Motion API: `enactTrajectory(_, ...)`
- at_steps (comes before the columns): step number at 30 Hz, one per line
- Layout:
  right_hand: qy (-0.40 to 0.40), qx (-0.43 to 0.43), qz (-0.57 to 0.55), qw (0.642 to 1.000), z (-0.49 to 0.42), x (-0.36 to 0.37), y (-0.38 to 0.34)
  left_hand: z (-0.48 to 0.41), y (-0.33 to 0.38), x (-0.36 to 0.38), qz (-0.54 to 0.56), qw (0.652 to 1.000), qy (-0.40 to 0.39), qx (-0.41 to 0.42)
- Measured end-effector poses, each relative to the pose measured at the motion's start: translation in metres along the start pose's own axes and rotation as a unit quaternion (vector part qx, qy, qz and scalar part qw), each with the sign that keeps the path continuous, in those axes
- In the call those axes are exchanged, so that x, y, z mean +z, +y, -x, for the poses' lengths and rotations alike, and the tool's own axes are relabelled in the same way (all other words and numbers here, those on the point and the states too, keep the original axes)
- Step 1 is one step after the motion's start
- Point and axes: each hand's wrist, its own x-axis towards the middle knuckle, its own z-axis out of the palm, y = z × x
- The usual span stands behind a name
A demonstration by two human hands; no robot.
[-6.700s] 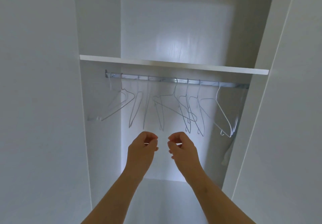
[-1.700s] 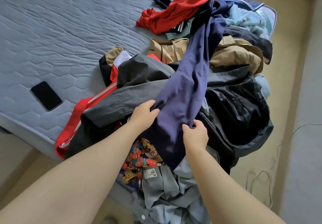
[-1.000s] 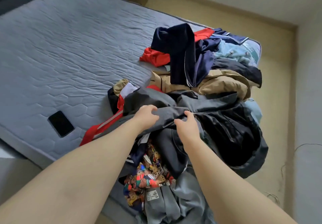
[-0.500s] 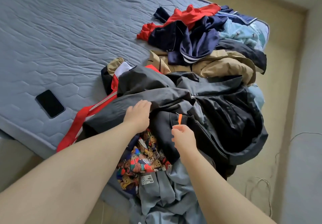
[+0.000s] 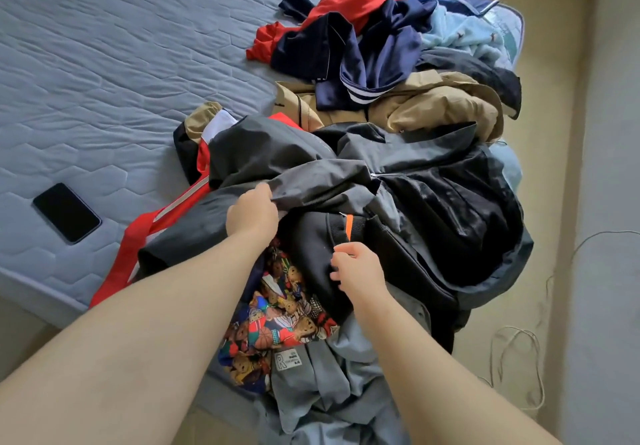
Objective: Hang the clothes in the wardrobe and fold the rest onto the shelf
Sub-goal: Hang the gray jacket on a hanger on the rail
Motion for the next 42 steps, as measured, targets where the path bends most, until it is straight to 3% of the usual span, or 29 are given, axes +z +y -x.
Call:
enactTrajectory(3,0.018,0.0,-0.024,1.0,-0.002,-0.006,-0.001,-0.002,0.003,-0.004,0.186,0.981,0.012,-0.054)
enactTrajectory(9,0.031,-0.057,-0.055,0.996,0.01,-0.014,-0.031,0.012,0.003,-0.055,0.306,0.951,0.047,0.02)
enactTrajectory(15,0.156,-0.131,0.128,0.971,0.044,-0.016,-0.088,0.03,-0.009,-0.143,0.391,0.907,0.156,0.027)
enactTrajectory(19,0.098,-0.145,0.267,0.948,0.071,-0.001,-0.127,0.052,-0.018,-0.199,0.44,0.883,0.14,0.08)
enactTrajectory(23,-0.016,-0.207,0.342,0.917,0.113,0.039,-0.15,0.084,-0.041,-0.251,0.485,0.85,0.192,0.068)
enactTrajectory(28,-0.063,-0.328,0.282,0.899,0.17,0.084,-0.173,0.125,-0.087,-0.315,0.525,0.81,0.256,0.046)
enactTrajectory(36,-0.065,-0.453,0.123,0.881,0.293,0.135,-0.221,0.222,-0.172,-0.405,0.434,0.813,0.388,0.011)
enactTrajectory(42,-0.124,-0.52,-0.002,0.845,0.411,0.167,-0.255,0.306,-0.23,-0.452,0.352,0.833,0.425,-0.035)
